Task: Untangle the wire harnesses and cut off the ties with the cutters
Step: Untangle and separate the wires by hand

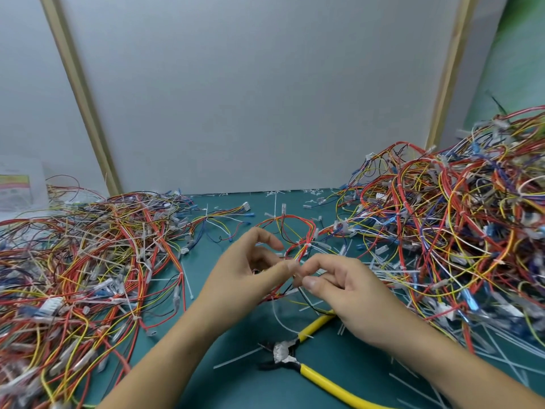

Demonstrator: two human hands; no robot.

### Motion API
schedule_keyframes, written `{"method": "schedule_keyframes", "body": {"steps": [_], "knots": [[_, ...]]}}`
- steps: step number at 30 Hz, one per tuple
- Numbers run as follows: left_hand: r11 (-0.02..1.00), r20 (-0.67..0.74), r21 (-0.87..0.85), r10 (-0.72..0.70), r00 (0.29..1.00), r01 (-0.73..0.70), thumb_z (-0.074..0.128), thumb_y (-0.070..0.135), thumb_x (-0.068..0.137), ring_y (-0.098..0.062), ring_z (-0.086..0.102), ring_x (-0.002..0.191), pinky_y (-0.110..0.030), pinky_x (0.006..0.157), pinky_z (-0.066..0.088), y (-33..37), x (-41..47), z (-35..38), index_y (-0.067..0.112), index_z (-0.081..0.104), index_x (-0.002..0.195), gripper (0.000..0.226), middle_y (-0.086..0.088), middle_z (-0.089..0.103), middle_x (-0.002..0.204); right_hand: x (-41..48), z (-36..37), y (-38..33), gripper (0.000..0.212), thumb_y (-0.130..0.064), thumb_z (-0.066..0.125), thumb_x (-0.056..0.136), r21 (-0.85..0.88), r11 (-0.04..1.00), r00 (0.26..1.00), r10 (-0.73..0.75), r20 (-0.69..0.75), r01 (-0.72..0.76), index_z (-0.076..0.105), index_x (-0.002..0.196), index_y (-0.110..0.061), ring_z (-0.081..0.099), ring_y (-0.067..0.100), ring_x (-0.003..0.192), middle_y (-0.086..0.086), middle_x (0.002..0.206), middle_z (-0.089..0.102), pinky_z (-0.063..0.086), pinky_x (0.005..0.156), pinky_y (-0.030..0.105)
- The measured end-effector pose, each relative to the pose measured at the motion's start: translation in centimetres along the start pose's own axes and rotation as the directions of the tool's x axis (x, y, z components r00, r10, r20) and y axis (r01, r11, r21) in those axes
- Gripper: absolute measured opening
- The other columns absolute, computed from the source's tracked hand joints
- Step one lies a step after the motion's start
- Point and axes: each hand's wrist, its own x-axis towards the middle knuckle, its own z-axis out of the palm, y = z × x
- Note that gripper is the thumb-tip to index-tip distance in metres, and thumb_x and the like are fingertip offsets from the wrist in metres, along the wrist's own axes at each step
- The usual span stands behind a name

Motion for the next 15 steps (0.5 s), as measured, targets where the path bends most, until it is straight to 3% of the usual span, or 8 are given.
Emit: {"method": "schedule_keyframes", "body": {"steps": [2,5,6,9,11,15], "knots": [[0.983,-0.182,0.156,0.123,0.975,-0.095,0.073,0.046,0.082,-0.019,0.068,0.071,-0.048,0.070,0.057,0.0,-0.1,-0.2,0.023,0.062,0.092,0.028,0.002,0.072,0.084,0.0,0.2,0.2,0.018,-0.013,0.055,0.101,-0.003,1.000,1.000,0.006,-0.018,-0.006,0.068,0.092,-0.023,0.025,0.014,0.050,-0.005,0.053,0.035,0.020,0.051,0.030],[0.879,-0.375,0.434,0.375,0.848,-0.197,0.062,0.049,0.091,-0.003,0.065,0.080,-0.018,0.063,0.049,0.1,0.1,-0.7,0.030,0.061,0.096,0.020,0.016,0.066,0.095,-0.1,0.7,0.2,0.016,-0.019,0.056,0.100,-0.027,1.000,1.000,0.001,-0.011,-0.001,0.068,0.095,-0.028,0.028,0.018,0.054,-0.007,0.054,0.038,0.023,0.054,0.031],[0.862,-0.410,0.464,0.412,0.814,-0.202,0.059,0.047,0.092,0.000,0.064,0.084,-0.014,0.064,0.045,0.1,0.2,-1.0,0.029,0.060,0.098,0.018,0.017,0.065,0.098,-0.2,0.9,0.2,0.016,-0.020,0.057,0.100,-0.032,0.999,1.000,-0.005,-0.005,0.005,0.068,0.095,-0.029,0.028,0.014,0.052,-0.008,0.053,0.038,0.024,0.051,0.028],[0.893,-0.468,0.429,0.351,0.811,-0.139,0.057,0.040,0.097,0.006,0.061,0.088,-0.014,0.069,0.043,-0.1,0.5,-1.6,0.028,0.059,0.099,0.012,0.015,0.064,0.102,-0.2,1.0,0.2,0.016,-0.020,0.057,0.100,-0.050,0.999,1.000,0.002,-0.013,-0.003,0.069,0.095,-0.030,0.030,0.012,0.050,-0.002,0.055,0.041,0.028,0.053,0.027],[0.903,-0.477,0.429,0.236,0.847,-0.010,0.056,0.043,0.094,0.005,0.061,0.078,-0.027,0.066,0.049,-0.1,0.6,-2.0,0.032,0.058,0.096,0.012,0.013,0.066,0.092,-0.2,1.0,0.2,0.017,-0.015,0.057,0.100,0.010,0.999,0.998,0.035,-0.050,-0.035,0.069,0.092,-0.025,0.029,0.013,0.046,-0.001,0.052,0.043,0.029,0.051,0.024],[0.773,-0.475,0.630,0.307,0.825,0.075,0.048,0.049,0.095,-0.003,0.063,0.072,-0.031,0.063,0.048,0.5,0.3,-2.2,0.034,0.056,0.098,0.017,0.017,0.064,0.079,0.1,0.5,-0.1,0.018,-0.008,0.052,0.101,0.216,0.967,0.970,0.175,-0.170,-0.137,0.066,0.091,-0.013,0.025,0.010,0.036,-0.007,0.042,0.036,0.023,0.041,0.022]]}}
